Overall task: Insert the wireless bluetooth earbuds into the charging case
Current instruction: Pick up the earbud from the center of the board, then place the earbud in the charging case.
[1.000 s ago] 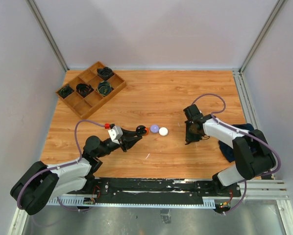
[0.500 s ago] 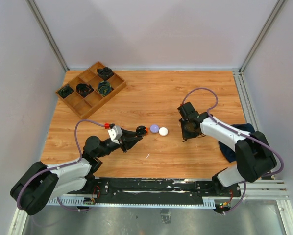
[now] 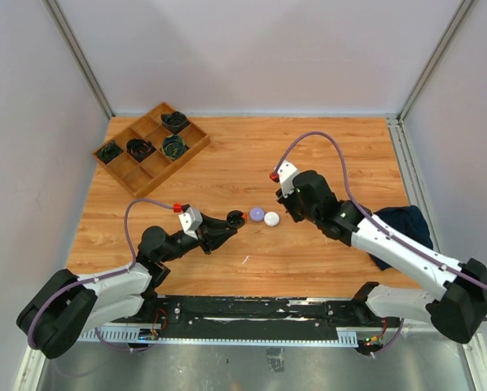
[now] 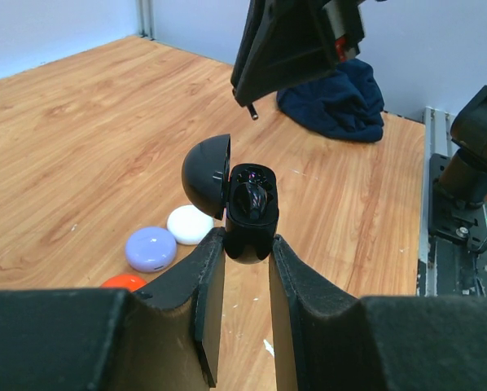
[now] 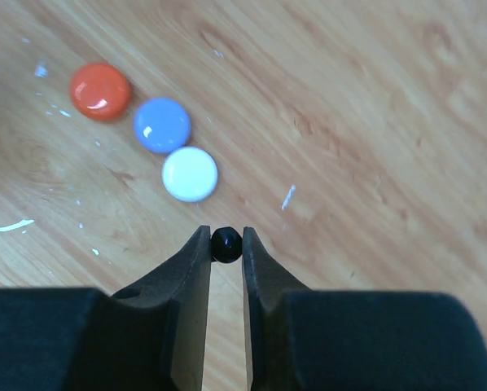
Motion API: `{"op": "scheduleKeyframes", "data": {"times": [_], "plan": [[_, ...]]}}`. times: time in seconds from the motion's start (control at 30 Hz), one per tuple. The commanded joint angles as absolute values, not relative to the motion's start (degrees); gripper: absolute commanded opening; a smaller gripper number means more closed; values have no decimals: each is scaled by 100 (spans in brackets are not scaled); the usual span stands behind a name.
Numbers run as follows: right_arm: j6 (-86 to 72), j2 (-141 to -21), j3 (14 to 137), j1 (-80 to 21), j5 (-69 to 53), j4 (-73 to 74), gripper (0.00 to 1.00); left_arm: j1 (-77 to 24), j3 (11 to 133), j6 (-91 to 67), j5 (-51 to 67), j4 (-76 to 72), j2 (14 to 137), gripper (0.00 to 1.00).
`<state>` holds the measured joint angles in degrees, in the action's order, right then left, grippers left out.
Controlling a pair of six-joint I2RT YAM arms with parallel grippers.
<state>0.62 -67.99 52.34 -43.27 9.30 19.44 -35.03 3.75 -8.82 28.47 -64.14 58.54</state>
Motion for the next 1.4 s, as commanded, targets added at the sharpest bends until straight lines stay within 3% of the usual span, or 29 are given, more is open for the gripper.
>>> {"op": "scheduleKeyframes", "data": {"times": [0.0,0.7,1.37], "plan": [[1736,-6360,4983,-4722,546,986,11,-3489,497,-1076,2977,-6682,5749,0],[4319,-5771,4603,-5635,-1545,-731,19,-3472,483,-1441,2848,-6761,5607,0],[4845,-6181,4437,-6303,-1566,-1471,21,-3472,384,-1461,3072,-7133,5402,0]]}}
